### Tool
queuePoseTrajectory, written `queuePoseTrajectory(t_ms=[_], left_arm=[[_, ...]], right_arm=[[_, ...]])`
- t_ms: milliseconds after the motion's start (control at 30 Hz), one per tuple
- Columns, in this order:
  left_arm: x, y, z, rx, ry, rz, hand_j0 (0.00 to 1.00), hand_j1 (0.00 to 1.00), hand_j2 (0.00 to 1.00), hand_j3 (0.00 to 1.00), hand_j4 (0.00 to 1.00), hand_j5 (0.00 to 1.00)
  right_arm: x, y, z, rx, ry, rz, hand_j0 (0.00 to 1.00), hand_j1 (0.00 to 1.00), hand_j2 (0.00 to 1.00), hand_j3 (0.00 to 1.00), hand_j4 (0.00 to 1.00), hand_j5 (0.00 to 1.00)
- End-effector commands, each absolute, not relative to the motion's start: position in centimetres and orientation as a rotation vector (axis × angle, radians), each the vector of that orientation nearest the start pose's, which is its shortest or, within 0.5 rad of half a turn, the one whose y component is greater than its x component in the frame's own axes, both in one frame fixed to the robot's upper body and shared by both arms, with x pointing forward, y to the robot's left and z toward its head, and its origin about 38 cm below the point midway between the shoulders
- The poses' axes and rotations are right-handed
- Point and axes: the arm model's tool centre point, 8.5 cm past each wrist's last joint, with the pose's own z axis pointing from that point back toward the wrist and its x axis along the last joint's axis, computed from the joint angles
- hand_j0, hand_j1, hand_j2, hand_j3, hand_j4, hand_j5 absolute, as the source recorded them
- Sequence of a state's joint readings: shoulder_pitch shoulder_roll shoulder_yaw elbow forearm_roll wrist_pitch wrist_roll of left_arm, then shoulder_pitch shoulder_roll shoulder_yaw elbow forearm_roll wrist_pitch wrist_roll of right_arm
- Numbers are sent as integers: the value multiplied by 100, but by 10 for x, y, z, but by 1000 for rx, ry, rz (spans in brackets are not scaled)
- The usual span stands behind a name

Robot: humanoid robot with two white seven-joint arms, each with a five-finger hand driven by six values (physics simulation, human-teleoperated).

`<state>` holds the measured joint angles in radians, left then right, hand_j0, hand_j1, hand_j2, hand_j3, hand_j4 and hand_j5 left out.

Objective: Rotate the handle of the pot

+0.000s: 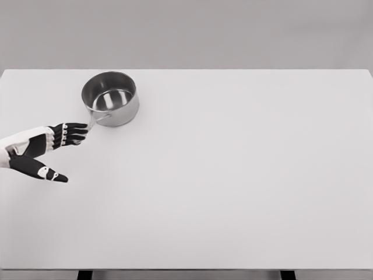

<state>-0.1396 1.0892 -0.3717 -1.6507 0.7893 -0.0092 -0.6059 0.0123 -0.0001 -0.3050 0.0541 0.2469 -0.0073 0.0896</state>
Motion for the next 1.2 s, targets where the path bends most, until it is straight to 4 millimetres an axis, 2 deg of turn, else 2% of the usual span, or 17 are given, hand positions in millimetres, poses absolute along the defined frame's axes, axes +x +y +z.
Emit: queuePoseTrajectory(t_ms=[0, 67, 400, 567, 667, 767, 833, 967, 1033, 1167], left_arm=[[349, 394, 185, -374, -1215, -899, 100, 100, 100, 100, 100, 100], [350, 397, 183, -368, -1213, -893, 100, 100, 100, 100, 100, 100], [356, 419, 204, -284, -1244, -887, 100, 100, 100, 100, 100, 100], [358, 434, 203, -253, -1236, -855, 100, 100, 100, 100, 100, 100], [360, 439, 216, -232, -1292, -861, 100, 100, 100, 100, 100, 100], [351, 431, 235, -237, -1422, -923, 100, 100, 100, 100, 100, 100], [336, 415, 256, -254, -1545, -1025, 100, 100, 100, 100, 100, 100], [330, 401, 286, -250, -1660, -1100, 100, 100, 100, 100, 100, 100], [327, 393, 292, -263, -1678, -1128, 100, 100, 100, 100, 100, 100], [323, 395, 289, -258, -1568, -1206, 100, 100, 100, 100, 100, 100]], right_arm=[[-25, -258, -261, 16, 51, -62, 100, 100, 100, 100, 100, 100], [-25, -258, -261, 16, 51, -63, 100, 100, 100, 100, 100, 100], [-25, -258, -261, 17, 51, -63, 100, 100, 100, 100, 100, 100], [-25, -258, -261, 17, 52, -63, 100, 100, 100, 100, 100, 100], [-25, -258, -261, 16, 51, -62, 100, 100, 100, 100, 100, 100], [-25, -258, -261, 17, 51, -63, 100, 100, 100, 100, 100, 100], [-25, -258, -261, 16, 51, -63, 100, 100, 100, 100, 100, 100], [-25, -258, -261, 17, 51, -63, 100, 100, 100, 100, 100, 100], [-25, -258, -261, 16, 51, -63, 100, 100, 100, 100, 100, 100], [-25, -258, -261, 16, 51, -62, 100, 100, 100, 100, 100, 100]])
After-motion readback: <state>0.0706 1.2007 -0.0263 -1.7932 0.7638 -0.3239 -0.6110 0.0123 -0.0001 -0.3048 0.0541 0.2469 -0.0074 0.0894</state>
